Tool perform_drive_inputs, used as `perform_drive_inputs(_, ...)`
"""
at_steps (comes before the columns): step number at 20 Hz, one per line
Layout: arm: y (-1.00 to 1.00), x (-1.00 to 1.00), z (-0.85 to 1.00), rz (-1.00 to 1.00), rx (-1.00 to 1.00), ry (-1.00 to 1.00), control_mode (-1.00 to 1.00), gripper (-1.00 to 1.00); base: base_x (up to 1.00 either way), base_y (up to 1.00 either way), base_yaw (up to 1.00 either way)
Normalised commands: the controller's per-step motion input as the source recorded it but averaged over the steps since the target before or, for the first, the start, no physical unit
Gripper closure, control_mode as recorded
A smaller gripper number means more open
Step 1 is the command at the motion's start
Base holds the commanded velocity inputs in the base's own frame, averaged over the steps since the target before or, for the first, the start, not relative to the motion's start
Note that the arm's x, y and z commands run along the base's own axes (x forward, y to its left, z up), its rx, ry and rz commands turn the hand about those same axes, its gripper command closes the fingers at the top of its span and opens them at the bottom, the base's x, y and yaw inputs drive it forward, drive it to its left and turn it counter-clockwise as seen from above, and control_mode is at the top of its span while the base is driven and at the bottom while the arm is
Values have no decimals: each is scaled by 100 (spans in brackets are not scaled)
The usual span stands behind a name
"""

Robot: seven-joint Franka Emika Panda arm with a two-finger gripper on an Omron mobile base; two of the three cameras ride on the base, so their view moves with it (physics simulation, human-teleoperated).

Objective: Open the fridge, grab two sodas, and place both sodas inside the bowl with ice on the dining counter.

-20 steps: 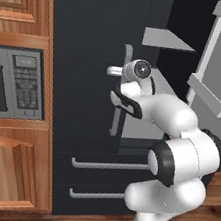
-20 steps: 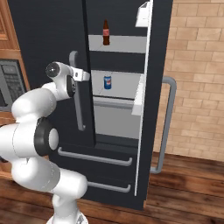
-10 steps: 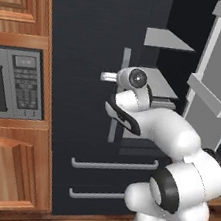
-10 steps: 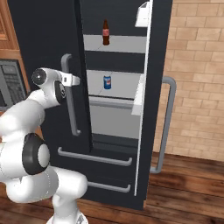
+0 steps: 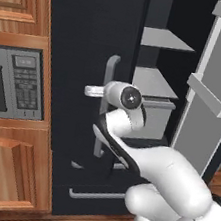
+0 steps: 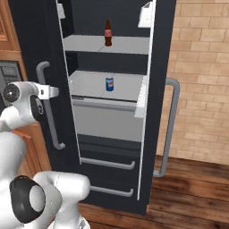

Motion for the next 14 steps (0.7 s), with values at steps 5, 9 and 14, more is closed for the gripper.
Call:
perform_drive_inputs(5, 67, -100, 7, 9, 1, 4, -100, -100, 0, 0, 0)
perform_drive_inputs(9, -15, -100, 41, 1, 18, 8, -100, -100, 0, 0, 0)
perform_drive_inputs(14, -67, -81, 58, 0, 31, 16, -100, -100, 0, 0, 0)
